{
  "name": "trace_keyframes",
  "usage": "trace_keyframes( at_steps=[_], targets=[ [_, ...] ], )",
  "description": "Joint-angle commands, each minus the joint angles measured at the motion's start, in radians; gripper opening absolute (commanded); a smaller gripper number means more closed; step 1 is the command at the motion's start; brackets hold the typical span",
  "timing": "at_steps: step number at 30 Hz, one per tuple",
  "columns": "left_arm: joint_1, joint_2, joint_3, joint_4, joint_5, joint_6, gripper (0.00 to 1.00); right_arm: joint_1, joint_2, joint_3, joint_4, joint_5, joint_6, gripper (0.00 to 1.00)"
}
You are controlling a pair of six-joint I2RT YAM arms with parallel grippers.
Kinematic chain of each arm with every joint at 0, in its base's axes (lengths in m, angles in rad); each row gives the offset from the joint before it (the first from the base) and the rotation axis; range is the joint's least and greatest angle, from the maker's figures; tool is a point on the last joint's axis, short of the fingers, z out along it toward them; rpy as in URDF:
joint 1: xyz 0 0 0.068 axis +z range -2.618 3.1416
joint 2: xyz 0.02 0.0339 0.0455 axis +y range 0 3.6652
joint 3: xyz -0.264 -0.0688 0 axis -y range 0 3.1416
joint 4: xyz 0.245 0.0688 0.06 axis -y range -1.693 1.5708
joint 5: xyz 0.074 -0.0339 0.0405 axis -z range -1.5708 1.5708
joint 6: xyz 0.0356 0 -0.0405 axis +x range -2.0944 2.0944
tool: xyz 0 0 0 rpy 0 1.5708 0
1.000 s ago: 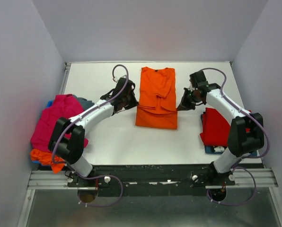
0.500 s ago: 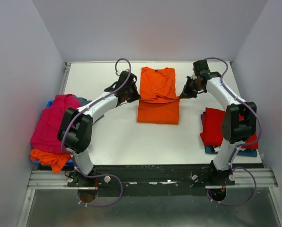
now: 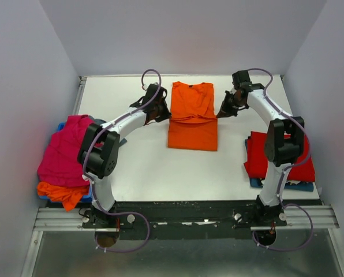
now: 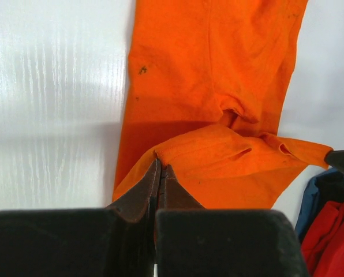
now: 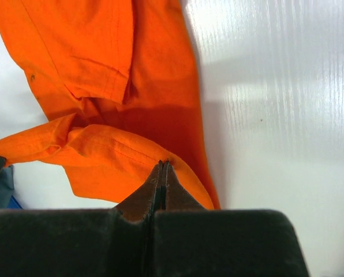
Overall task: Fold and stack the t-shirts
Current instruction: Fold the folded rectangular tshirt in 1/3 of the way
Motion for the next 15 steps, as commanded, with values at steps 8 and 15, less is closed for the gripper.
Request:
trace_keyframes(
  at_steps=[8,15],
  targets=[
    [0.025,0.096,0.079,0.025,0.047,0.018,0.0,-0.019,0.11,0.112,-0.038,0.023,-0.009,0.01],
    [0.038,0.149,0.139,-0.046,0.035,0.036,0.55,-0.019,0.125,0.104,-0.015,0.017,-0.002,0.46]
  ],
)
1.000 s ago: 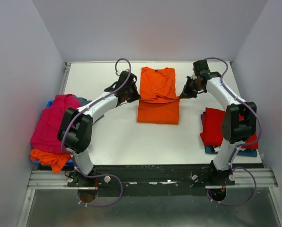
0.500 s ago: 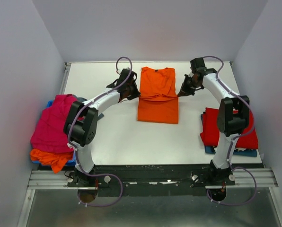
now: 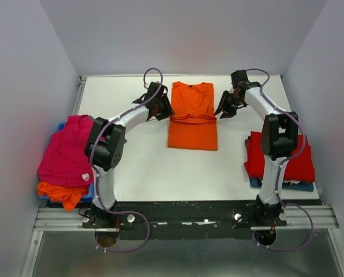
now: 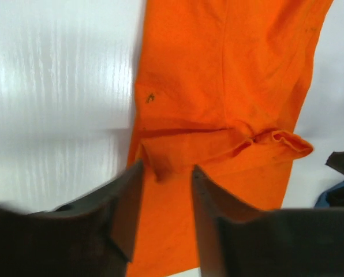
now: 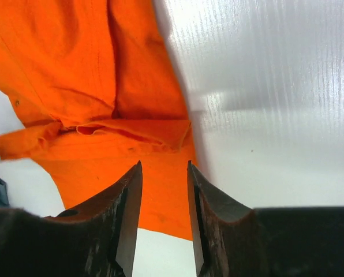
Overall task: Fold and stack the t-shirts
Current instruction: Fold the folded rectangular tshirt in 1/3 of the way
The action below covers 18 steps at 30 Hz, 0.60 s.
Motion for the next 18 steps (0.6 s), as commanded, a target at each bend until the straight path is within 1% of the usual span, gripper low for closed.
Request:
trace_keyframes(
  at_steps=[1,3,7,12,15,18],
  targets=[
    [0.012,0.013,0.032,-0.037,-0.003,0.022,0.59,-0.007,-0.013,-0.028,0.027,0.002,0.0,0.46],
    [0.012,-0.021,-0.011,-0.01,-0.012,0.017,0.65,-0.007,-0.051,-0.072,0.05,0.009,0.006,0.47],
    [0.012,-0.087,-0.05,-0.029,-0.038,0.03,0.72,-0.006,-0.134,-0.166,0.09,0.017,0.002,0.48],
    [0.01,-0.206,-0.14,-0.059,-0.071,0.062,0.75,-0.001,-0.26,-0.33,0.145,0.026,-0.002,0.49],
    [0.009,-0.279,-0.231,-0.056,-0.071,0.063,0.75,0.009,-0.338,-0.446,0.181,0.023,-0.002,0.48],
    [0.003,-0.348,-0.353,-0.023,-0.046,0.048,0.75,0.022,-0.412,-0.563,0.215,0.009,-0.008,0.47]
  ],
)
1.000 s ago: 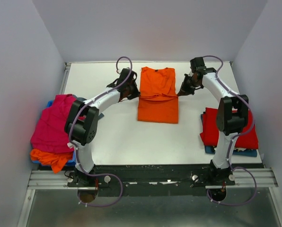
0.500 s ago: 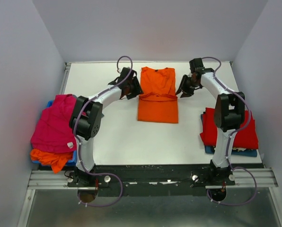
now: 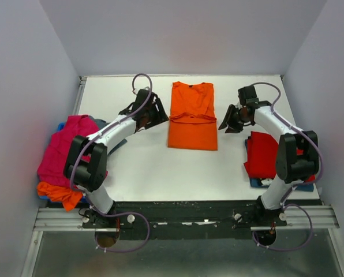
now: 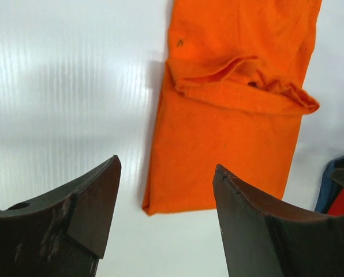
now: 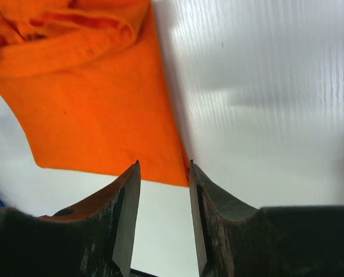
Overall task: Fold and stack the t-shirts
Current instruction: Fold the folded rectangular tshirt in 1/3 of the way, then grab one side of the 2/3 rectangular tshirt with both arms
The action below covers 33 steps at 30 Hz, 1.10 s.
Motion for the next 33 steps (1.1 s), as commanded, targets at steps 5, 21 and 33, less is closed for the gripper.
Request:
trace_keyframes(
  at_steps=[5,21,33],
  targets=[
    [-0.046,-0.163,-0.314,0.093,0.053,-0.032,0.67,0.041,-0.137,-0.287,0.117,-0.033,-0.013,0.39],
    [-0.12,-0.084,-0.345,0.179,0.058,-0.069,0.59,0.069,-0.074,-0.332,0.194,-0.062,-0.005,0.36],
    [-0.121,-0.021,-0.318,0.18,0.067,-0.066,0.48,0.07,-0.002,-0.294,0.208,-0.07,-0.005,0.28]
  ],
)
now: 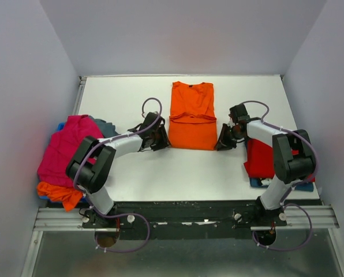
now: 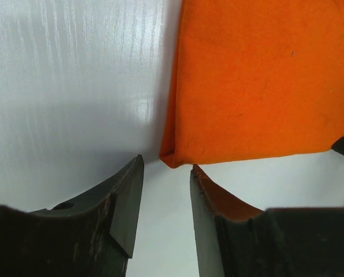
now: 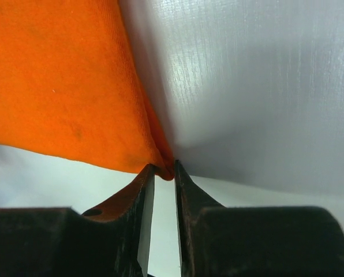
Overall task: Fold and stack the t-shirts
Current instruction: Grab one side of the 2/3 rectangular tshirt with both arms, then fold the long partially folded tshirt into a neat square
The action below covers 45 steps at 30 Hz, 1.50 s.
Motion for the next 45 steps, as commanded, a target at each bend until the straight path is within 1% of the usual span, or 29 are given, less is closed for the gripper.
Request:
trace_keyframes(
  at_steps=[1,4,6,7,8,9,10,12,13,19,26,32,36,38,40,45],
  targets=[
    [-0.003,0.042,0.026,0.025,0.018,-0.006,0.46,0.005,0.031,0.021,0.025,-0.008,-0.004,0.27],
    [-0.003,0.059,0.031,0.033,0.021,-0.008,0.43,0.005,0.037,0.02,0.027,-0.013,-0.007,0.21],
    [-0.003,0.075,0.035,0.036,0.017,-0.008,0.42,0.005,0.041,0.02,0.028,-0.013,-0.008,0.2],
    [-0.003,0.082,0.038,0.037,0.018,-0.01,0.38,0.007,0.04,0.021,0.03,-0.017,-0.01,0.16],
    [-0.003,0.09,0.043,0.037,0.018,-0.011,0.34,0.007,0.04,0.02,0.03,-0.017,-0.01,0.12],
    [-0.003,0.096,0.046,0.042,0.018,-0.014,0.29,0.007,0.04,0.021,0.03,-0.017,-0.01,0.05],
    [-0.003,0.102,0.048,0.045,0.021,-0.014,0.19,0.007,0.04,0.02,0.03,-0.017,-0.011,0.01],
    [-0.005,0.108,0.054,0.045,0.023,-0.017,0.04,0.007,0.029,0.02,0.022,-0.016,-0.014,0.01],
    [-0.005,0.108,0.055,0.039,0.021,-0.014,0.0,0.007,0.023,0.02,0.02,-0.014,-0.014,0.01],
    [-0.028,0.02,0.048,-0.033,-0.04,0.016,0.0,0.007,-0.067,0.017,-0.036,-0.014,-0.028,0.01],
    [-0.048,-0.148,0.052,-0.139,-0.08,0.047,0.0,0.007,-0.213,0.038,-0.144,0.001,-0.046,0.01],
    [-0.083,-0.269,-0.026,-0.179,-0.081,0.024,0.0,0.007,-0.377,-0.069,-0.179,-0.039,-0.046,0.01],
    [-0.108,-0.368,-0.09,-0.188,-0.081,-0.009,0.0,0.007,-0.474,-0.118,-0.223,-0.057,-0.059,0.01],
    [-0.117,-0.414,-0.1,-0.204,-0.081,-0.017,0.0,0.007,-0.517,-0.131,-0.246,-0.056,-0.065,0.01],
    [-0.12,-0.444,-0.081,-0.234,-0.106,-0.014,0.0,0.007,-0.54,-0.109,-0.272,-0.05,-0.073,0.01],
    [-0.12,-0.462,0.05,-0.351,-0.137,0.023,0.0,0.007,-0.583,0.004,-0.354,-0.04,-0.071,0.01]
  ],
)
